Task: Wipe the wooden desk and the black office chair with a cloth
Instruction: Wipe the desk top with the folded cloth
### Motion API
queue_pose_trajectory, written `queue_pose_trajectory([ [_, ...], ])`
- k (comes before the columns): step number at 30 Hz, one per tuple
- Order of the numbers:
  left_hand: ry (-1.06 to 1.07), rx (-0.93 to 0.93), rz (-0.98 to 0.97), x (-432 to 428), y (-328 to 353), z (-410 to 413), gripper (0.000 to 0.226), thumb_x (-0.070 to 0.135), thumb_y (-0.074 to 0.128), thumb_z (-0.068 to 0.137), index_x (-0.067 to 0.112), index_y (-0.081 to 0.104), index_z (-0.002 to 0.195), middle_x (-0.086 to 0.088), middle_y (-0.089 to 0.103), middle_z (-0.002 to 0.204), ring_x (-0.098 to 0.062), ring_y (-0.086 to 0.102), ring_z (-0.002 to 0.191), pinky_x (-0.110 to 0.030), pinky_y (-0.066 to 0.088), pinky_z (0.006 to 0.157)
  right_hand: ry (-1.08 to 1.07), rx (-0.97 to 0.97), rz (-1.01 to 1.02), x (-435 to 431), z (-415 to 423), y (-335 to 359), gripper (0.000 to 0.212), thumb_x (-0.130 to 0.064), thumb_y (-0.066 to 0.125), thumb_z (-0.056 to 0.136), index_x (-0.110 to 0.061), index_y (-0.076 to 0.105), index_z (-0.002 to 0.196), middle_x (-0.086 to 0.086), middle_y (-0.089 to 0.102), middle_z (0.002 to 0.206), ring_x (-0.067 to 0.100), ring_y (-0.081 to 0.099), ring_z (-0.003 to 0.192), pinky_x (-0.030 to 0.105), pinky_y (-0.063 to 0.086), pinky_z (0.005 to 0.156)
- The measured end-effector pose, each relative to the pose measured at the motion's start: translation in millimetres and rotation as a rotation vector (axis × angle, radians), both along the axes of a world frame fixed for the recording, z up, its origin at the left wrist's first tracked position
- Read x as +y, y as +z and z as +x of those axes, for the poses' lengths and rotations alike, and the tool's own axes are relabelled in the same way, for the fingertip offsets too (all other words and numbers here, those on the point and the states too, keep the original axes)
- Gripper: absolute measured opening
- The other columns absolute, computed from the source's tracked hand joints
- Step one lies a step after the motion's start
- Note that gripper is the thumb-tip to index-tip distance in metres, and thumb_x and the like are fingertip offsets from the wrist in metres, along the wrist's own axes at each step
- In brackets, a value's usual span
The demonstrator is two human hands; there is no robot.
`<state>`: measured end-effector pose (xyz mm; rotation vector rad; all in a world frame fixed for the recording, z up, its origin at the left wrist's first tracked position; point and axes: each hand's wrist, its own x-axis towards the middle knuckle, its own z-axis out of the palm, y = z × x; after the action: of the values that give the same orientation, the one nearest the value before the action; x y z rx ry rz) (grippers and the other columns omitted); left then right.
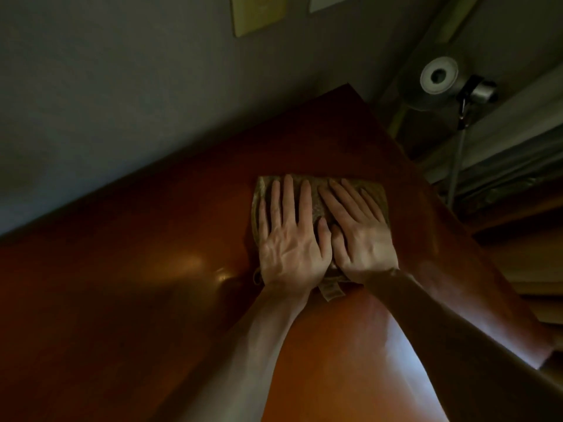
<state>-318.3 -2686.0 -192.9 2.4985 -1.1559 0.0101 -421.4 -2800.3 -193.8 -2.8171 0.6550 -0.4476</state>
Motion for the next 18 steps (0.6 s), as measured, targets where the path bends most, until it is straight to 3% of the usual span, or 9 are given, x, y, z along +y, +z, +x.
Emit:
queue_pose_trajectory([
  [7, 0.054, -0.017, -0.050, -31, 3, 16, 0.062, 0.040, 0.039, 0.103, 0.015, 0.035, 0.160, -0.013, 0.025, 0.169, -0.029, 0.017, 0.158, -0.046, 0.010, 0.129, 0.046, 0.003, -0.001, -35, 22, 3, 0.057, -0.035, 0.035, 0.102, -0.013, 0.044, 0.155, 0.008, 0.040, 0.162, 0.021, 0.027, 0.155, 0.049, 0.025, 0.124],
  [18, 0.132, -0.036, -0.077, -83, -2, 44, 0.061, 0.039, 0.040, 0.103, 0.013, 0.038, 0.158, -0.016, 0.029, 0.167, -0.032, 0.018, 0.157, -0.047, 0.011, 0.128, 0.087, -0.028, -0.011, -89, 60, 0, 0.054, -0.025, 0.045, 0.100, -0.013, 0.048, 0.153, 0.008, 0.043, 0.160, 0.022, 0.033, 0.152, 0.045, 0.024, 0.125],
])
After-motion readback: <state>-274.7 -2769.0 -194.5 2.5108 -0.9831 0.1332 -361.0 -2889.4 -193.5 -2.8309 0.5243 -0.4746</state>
